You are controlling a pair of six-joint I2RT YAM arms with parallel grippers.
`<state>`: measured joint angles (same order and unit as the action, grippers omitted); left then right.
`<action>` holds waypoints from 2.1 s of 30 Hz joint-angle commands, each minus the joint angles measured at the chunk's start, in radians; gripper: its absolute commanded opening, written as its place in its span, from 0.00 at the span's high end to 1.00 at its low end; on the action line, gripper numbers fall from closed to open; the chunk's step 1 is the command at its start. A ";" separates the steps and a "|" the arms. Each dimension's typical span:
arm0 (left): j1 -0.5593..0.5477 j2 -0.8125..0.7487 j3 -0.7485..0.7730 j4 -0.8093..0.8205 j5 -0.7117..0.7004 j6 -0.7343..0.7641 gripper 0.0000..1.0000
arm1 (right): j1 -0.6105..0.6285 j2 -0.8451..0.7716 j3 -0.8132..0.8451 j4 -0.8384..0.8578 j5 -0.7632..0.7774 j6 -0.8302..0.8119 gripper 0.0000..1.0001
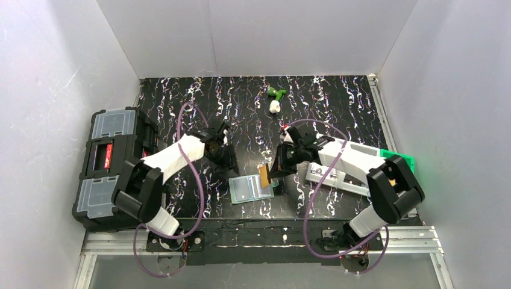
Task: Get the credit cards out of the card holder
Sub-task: Place the credit card in the storage box.
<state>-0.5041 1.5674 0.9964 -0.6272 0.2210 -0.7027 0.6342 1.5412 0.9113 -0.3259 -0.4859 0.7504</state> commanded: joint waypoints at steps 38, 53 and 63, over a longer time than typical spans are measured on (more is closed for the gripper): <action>-0.017 -0.231 0.212 -0.138 0.233 0.174 0.02 | -0.771 -0.035 0.396 -0.971 1.323 -0.080 0.99; -0.017 -0.251 0.193 -0.147 0.225 0.180 0.02 | -0.805 0.005 0.423 -0.961 1.226 -0.118 0.61; -0.017 -0.251 0.198 -0.149 0.196 0.167 0.02 | -0.803 -0.045 0.464 -0.933 1.088 -0.179 0.41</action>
<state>-0.5171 1.3518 1.1812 -0.7425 0.4288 -0.5390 -0.1642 1.5518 1.3167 -1.2628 0.6669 0.5998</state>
